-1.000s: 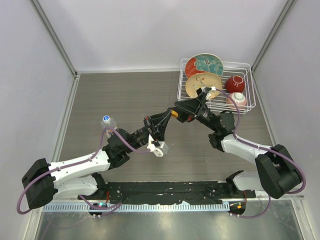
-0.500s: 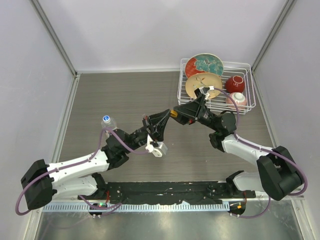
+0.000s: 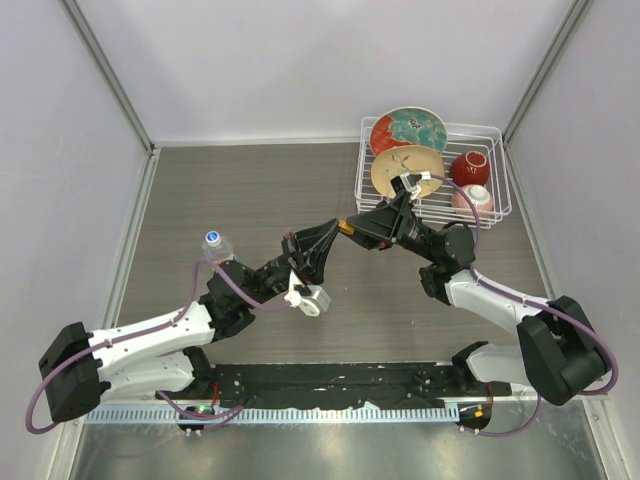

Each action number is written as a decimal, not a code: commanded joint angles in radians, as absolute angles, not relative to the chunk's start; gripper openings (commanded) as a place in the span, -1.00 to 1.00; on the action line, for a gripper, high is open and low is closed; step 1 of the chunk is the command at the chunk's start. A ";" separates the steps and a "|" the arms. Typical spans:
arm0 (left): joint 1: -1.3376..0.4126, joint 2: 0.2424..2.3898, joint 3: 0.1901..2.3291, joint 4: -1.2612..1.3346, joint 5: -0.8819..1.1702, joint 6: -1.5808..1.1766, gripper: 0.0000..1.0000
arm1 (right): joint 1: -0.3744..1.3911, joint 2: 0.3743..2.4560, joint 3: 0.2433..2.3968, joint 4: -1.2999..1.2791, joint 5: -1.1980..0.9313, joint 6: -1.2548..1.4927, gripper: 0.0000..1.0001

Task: Screw on the bottle caps

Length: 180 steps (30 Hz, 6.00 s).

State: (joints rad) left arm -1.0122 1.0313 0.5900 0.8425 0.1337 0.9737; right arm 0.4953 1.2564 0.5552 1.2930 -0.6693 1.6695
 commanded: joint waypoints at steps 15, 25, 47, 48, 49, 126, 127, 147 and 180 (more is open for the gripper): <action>-1.008 1.006 0.572 0.874 0.112 0.950 -1.00 | 0.508 1.135 0.632 1.200 -0.715 1.441 0.11; -1.008 1.002 0.569 0.867 0.112 0.943 -1.00 | 0.520 1.129 0.653 1.126 -0.718 1.382 0.09; -1.005 0.962 0.555 0.887 0.069 0.916 -0.30 | 0.520 1.034 0.704 0.734 -0.678 1.125 -0.45; -1.002 0.960 0.561 0.887 0.057 0.905 -0.25 | 0.520 1.022 0.718 0.680 -0.670 1.050 -0.45; -1.000 0.953 0.581 0.879 0.016 0.872 -0.21 | 0.520 1.011 0.733 0.546 -0.660 0.992 -0.44; -0.703 1.477 0.729 0.417 -0.003 -0.023 -0.49 | 0.518 0.756 1.032 -0.279 -0.110 0.356 -0.49; -0.703 1.470 0.745 0.378 0.038 0.027 -0.55 | 0.518 0.756 1.034 -0.279 -0.110 0.356 -0.49; -0.959 1.939 1.528 -1.048 0.073 0.333 -1.00 | 0.520 0.788 1.100 -0.336 -0.028 0.387 -0.51; -1.000 1.868 1.434 -0.811 0.224 0.218 0.77 | 0.519 0.827 1.158 -0.393 -0.008 0.402 -0.53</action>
